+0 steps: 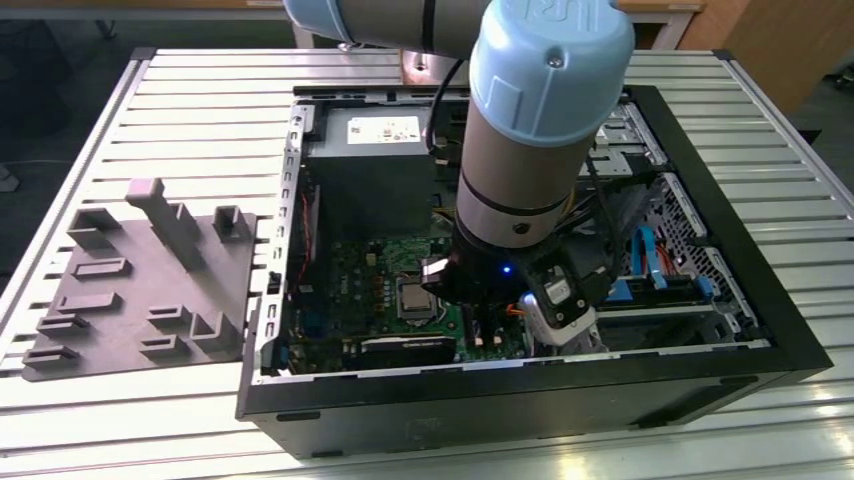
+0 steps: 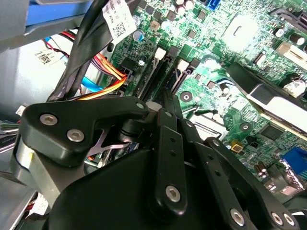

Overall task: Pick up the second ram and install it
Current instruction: 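Press down the second ram until it locks into place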

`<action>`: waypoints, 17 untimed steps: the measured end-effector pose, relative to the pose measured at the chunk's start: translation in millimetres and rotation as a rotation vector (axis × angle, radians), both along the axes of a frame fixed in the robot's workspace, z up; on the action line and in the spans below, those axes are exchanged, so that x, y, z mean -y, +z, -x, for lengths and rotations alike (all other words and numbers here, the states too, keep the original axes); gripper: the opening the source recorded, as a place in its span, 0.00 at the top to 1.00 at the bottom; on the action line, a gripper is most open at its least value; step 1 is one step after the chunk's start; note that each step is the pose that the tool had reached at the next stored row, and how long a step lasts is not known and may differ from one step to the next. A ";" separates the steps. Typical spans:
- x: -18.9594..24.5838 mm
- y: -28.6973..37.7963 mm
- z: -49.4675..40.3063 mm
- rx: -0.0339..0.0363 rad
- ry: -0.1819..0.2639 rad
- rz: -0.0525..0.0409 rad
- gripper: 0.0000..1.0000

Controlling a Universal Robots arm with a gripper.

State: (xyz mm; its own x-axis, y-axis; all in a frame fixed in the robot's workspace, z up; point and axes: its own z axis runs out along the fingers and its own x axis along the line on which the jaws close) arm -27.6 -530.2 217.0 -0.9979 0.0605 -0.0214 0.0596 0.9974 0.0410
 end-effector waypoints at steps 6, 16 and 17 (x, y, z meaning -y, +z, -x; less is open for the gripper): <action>-0.1 7.4 0.0 0.0001 0.000 -0.0001 0.89; -0.4 21.7 -0.1 0.0001 0.000 0.0025 0.89; -0.5 22.1 0.0 0.0001 0.000 0.0026 0.89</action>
State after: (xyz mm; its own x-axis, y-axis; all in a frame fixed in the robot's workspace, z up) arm -27.6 -529.7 239.2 -0.9979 0.0604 -0.0216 0.0595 0.9975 0.0384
